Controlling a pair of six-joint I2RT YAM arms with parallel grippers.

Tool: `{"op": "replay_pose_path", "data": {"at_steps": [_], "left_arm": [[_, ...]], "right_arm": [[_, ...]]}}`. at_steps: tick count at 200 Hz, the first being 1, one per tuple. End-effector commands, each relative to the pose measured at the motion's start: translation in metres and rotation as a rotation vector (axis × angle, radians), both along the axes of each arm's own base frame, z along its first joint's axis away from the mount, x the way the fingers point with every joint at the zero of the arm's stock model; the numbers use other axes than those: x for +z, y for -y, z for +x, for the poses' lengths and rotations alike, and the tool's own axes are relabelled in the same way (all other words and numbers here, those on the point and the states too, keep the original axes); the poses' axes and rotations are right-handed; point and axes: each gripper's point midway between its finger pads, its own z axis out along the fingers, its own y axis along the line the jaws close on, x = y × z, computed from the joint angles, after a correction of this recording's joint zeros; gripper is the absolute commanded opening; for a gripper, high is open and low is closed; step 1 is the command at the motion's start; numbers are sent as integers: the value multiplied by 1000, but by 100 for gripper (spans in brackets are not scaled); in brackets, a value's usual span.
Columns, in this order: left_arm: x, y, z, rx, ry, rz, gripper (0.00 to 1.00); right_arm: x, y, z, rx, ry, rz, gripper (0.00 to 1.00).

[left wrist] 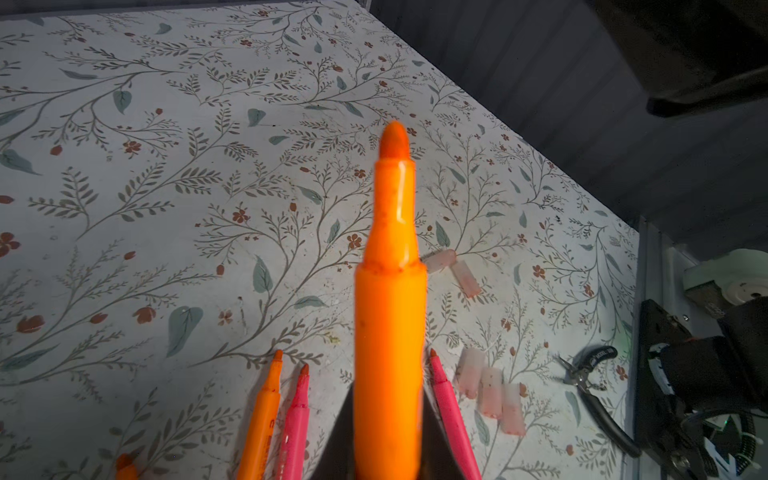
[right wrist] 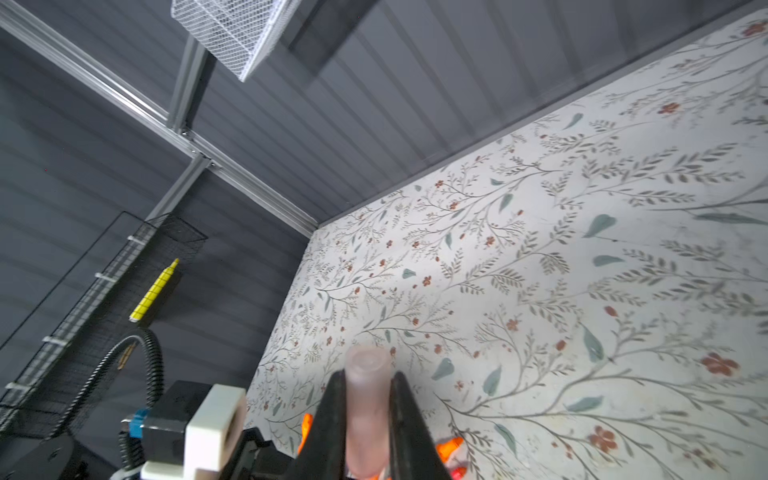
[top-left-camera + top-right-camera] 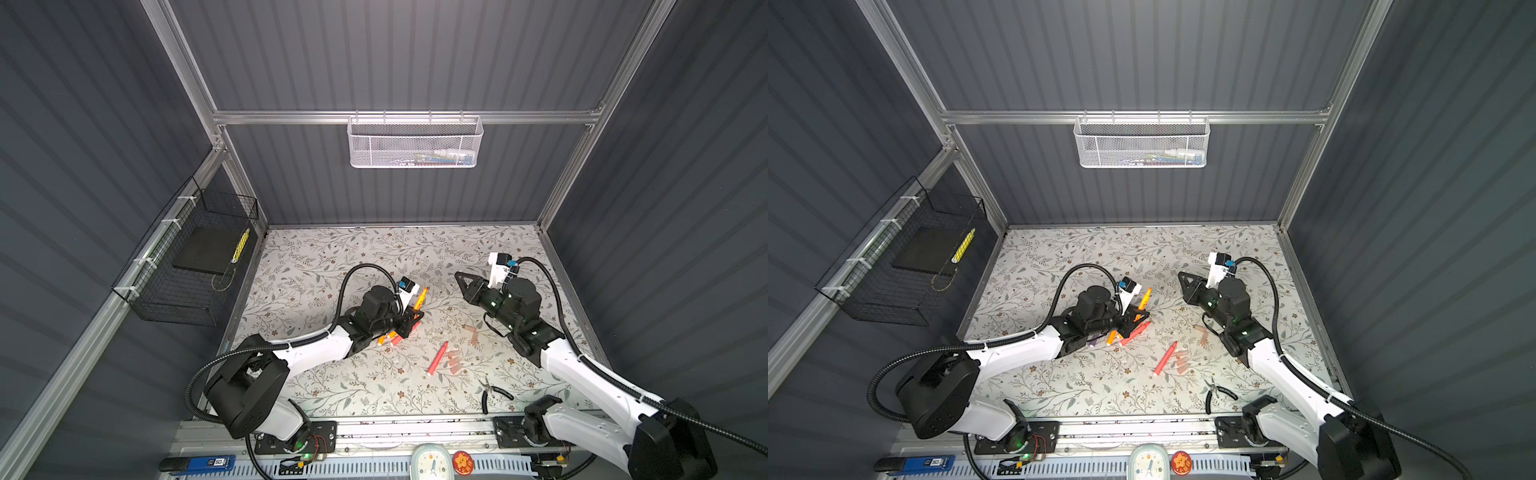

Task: Insert the pens into the pen caps
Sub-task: 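Lift the cap over the orange marker while the left gripper raises it, then lower the pink cap with the right gripper onto the orange marker tip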

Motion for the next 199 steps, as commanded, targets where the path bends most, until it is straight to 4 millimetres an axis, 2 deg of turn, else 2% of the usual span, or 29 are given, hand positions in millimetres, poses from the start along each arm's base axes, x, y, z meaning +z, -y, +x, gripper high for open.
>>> {"op": "replay_pose_path", "data": {"at_steps": [1, 25, 56, 129, 199], "left_arm": [[5, 16, -10, -89, -20, -20, 0], [1, 29, -22, -158, -64, -40, 0], [0, 37, -27, -198, -94, -65, 0], [0, 28, -20, -136, -58, -46, 0], [0, 23, -17, -110, -40, -39, 0]], "right_arm": [[-5, -17, 0, 82, 16, 65, 0], [-4, -26, 1, 123, 19, 75, 0], [-6, -22, 2, 89, 17, 61, 0], [-28, -50, -9, 119, -7, 20, 0], [-33, -47, -10, 98, -8, 4, 0]]}}
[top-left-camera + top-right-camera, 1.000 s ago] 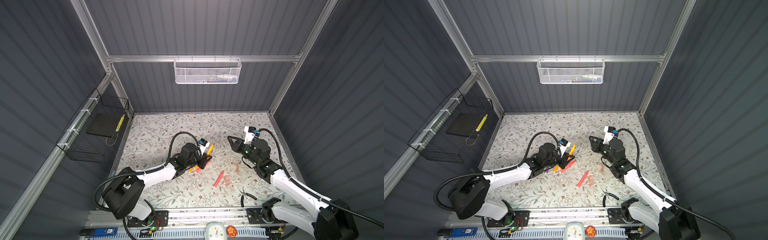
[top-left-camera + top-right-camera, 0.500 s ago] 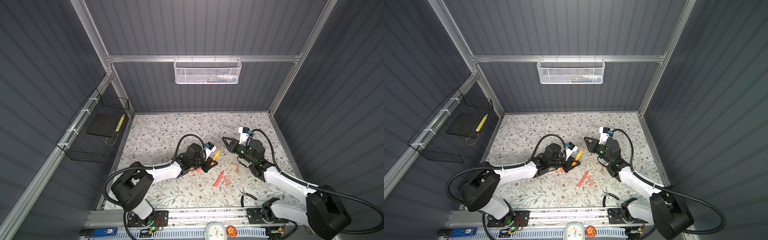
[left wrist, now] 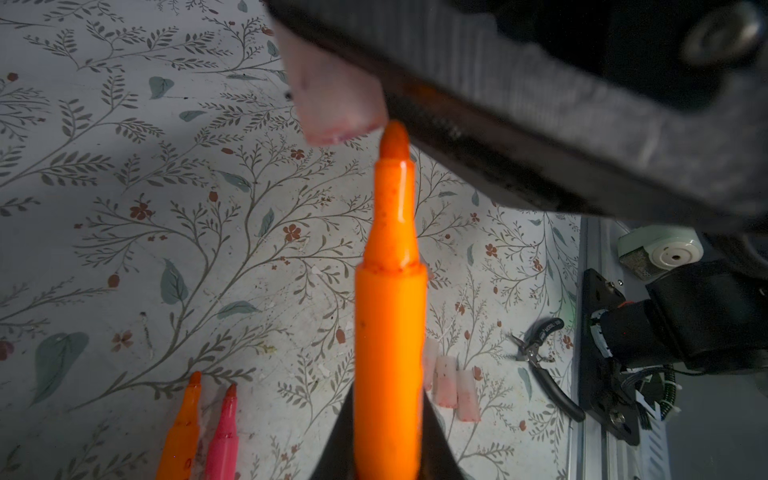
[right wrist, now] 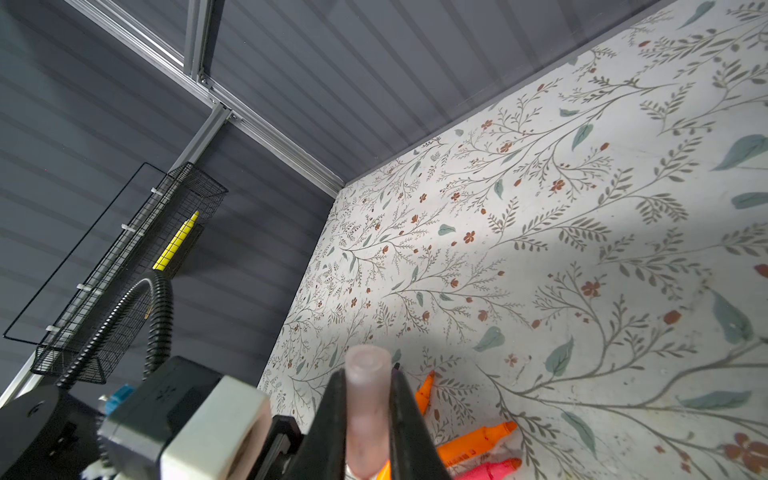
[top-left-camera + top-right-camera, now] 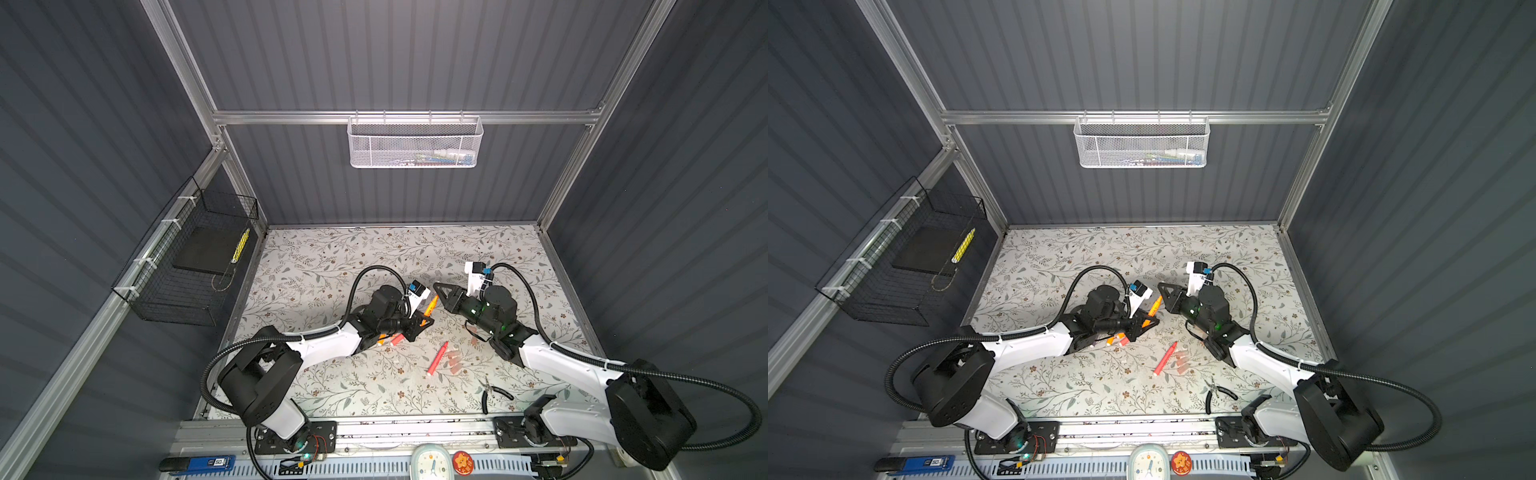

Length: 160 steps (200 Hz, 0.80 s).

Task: Insert the pens into the pen caps
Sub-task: 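Lower the pink cap with the right gripper onto the orange marker tip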

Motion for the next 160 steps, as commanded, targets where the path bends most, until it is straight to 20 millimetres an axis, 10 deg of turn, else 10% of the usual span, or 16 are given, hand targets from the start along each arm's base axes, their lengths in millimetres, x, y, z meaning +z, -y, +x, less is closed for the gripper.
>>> {"op": "replay_pose_path", "data": {"at_steps": [1, 160], "left_arm": [[6, -1, 0, 7, 21, -13, 0], [-1, -6, 9, 58, 33, 34, 0]], "right_arm": [[4, 3, 0, -17, 36, -11, 0], [12, 5, -7, -18, 64, -4, 0]]}}
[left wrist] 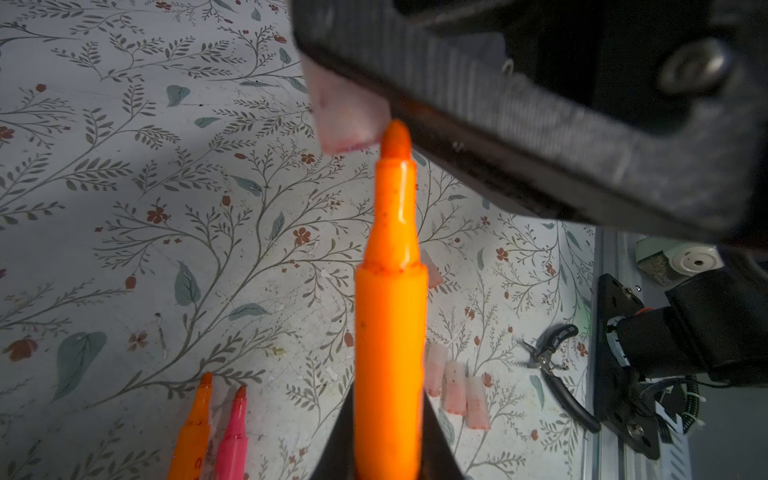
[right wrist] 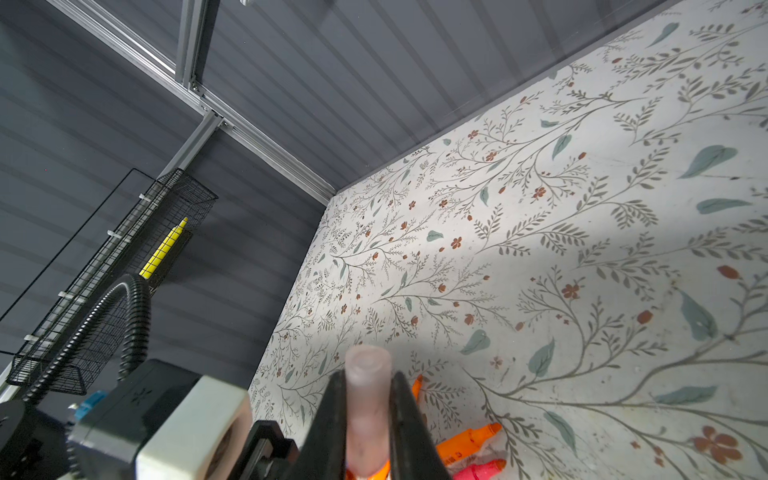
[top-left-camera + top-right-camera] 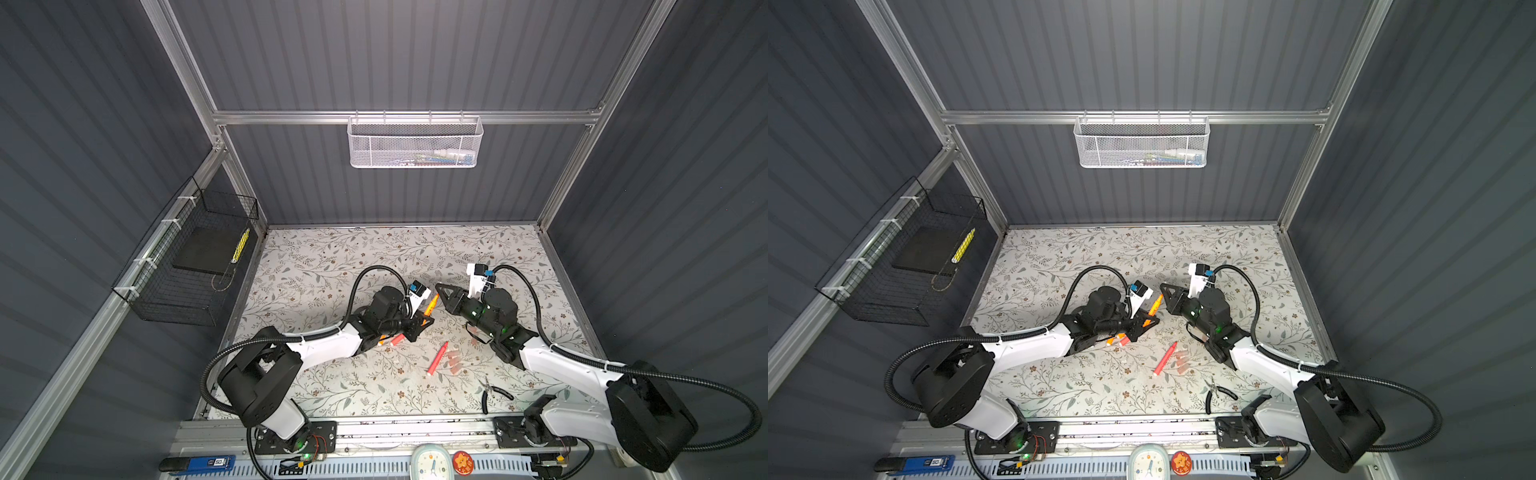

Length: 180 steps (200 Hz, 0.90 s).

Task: Insert the pens into the pen caps
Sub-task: 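Lower the pink cap with the right gripper onto the orange marker tip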

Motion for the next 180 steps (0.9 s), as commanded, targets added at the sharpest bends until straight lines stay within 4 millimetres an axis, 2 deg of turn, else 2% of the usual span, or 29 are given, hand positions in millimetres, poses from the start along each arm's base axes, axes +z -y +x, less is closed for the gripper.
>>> {"op": "replay_pose_path", "data": {"at_steps": [1, 48, 123, 180], "left_arm": [[1, -3, 3, 21, 11, 17, 0], [1, -2, 3, 15, 9, 14, 0], [4, -2, 2, 11, 14, 2, 0], [3, -2, 1, 7, 9, 1, 0]], "right_arm": [[14, -1, -6, 11, 45, 7, 0], [15, 0, -6, 9, 48, 2, 0], [3, -7, -3, 29, 15, 13, 0], [6, -6, -1, 17, 24, 12, 0]]}}
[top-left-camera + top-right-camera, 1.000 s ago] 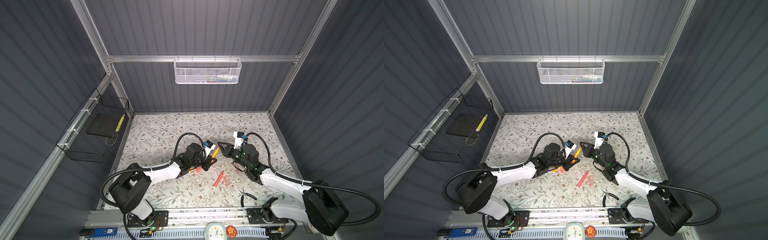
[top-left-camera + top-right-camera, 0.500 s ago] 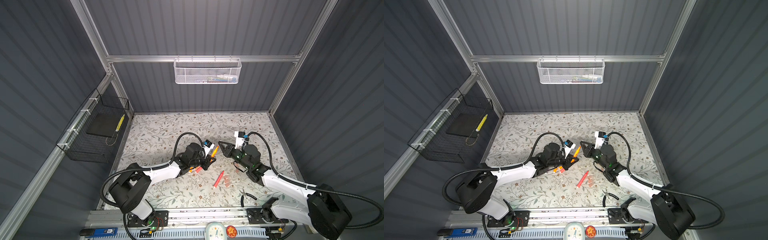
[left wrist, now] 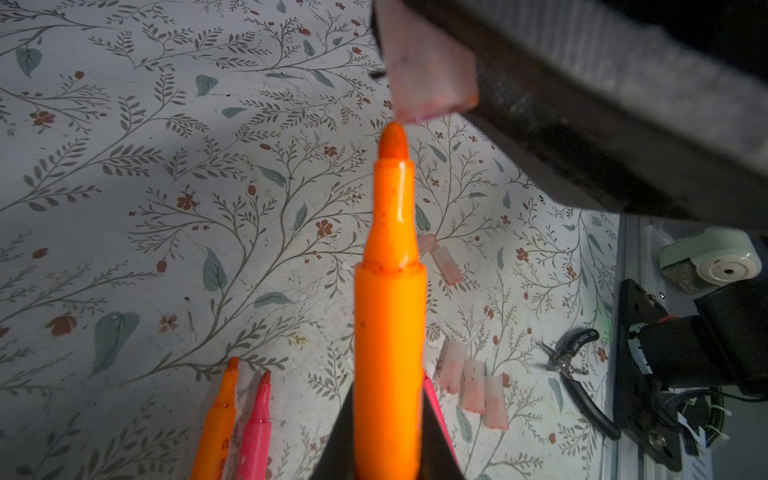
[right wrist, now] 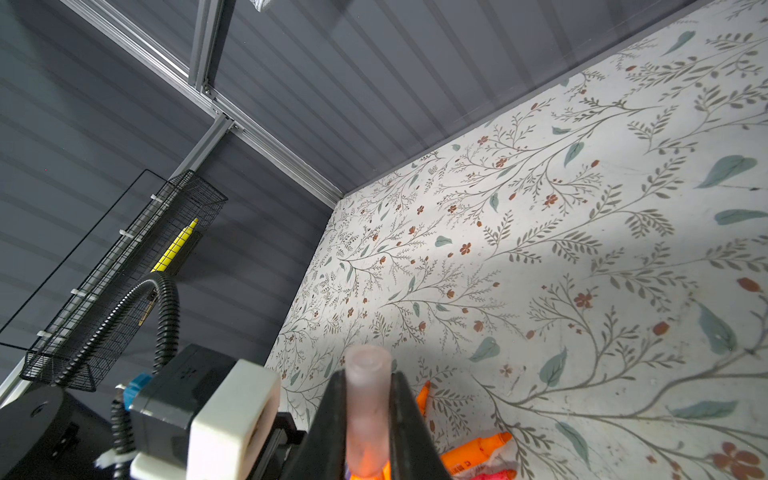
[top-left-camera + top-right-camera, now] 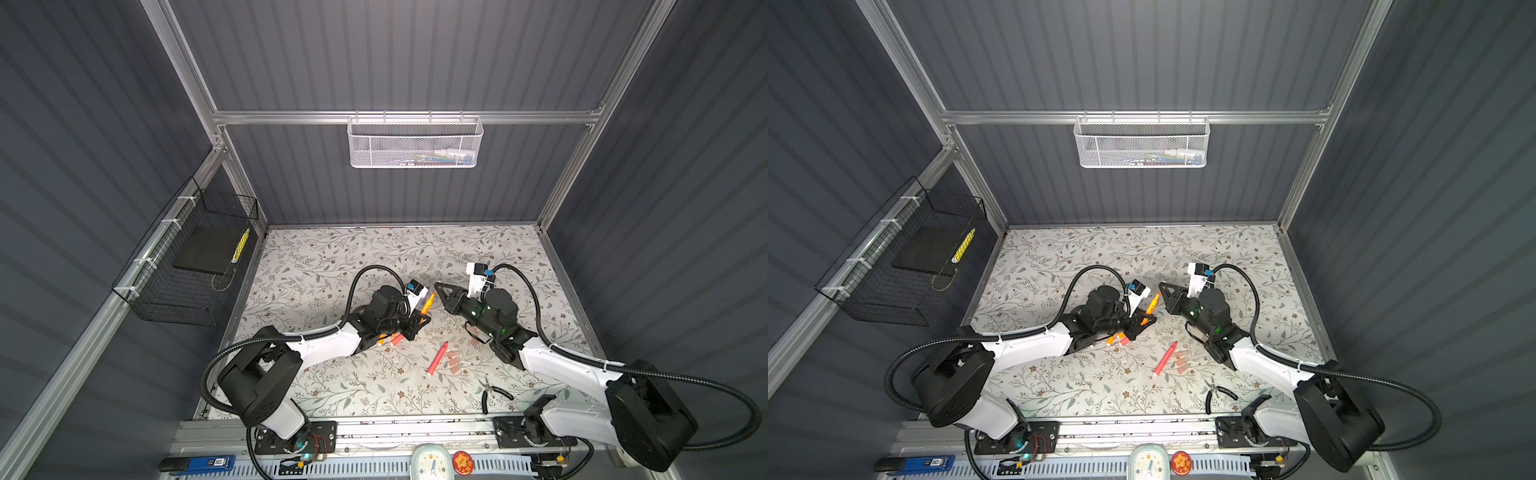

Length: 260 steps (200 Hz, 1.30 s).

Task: Insert the pens into the pen caps
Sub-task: 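Lower the pink cap with the right gripper onto the orange marker tip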

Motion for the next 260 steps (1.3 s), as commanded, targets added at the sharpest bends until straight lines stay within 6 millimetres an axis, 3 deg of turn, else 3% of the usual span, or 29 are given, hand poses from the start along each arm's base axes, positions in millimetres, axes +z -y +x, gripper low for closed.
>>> {"op": "replay_pose_path", "data": {"at_steps": [1, 68, 213, 260], "left_arm": [[9, 3, -2, -19, 15, -25, 0], [8, 3, -2, -22, 11, -26, 0], [6, 1, 1, 7, 7, -23, 0], [27, -14, 7, 39, -27, -174, 0]], "right_arm": [[3, -2, -1, 6, 8, -1, 0], [3, 5, 2, -36, -5, -14, 0], [-1, -11, -3, 24, -23, 12, 0], [-12, -23, -16, 78, -27, 50, 0]]}}
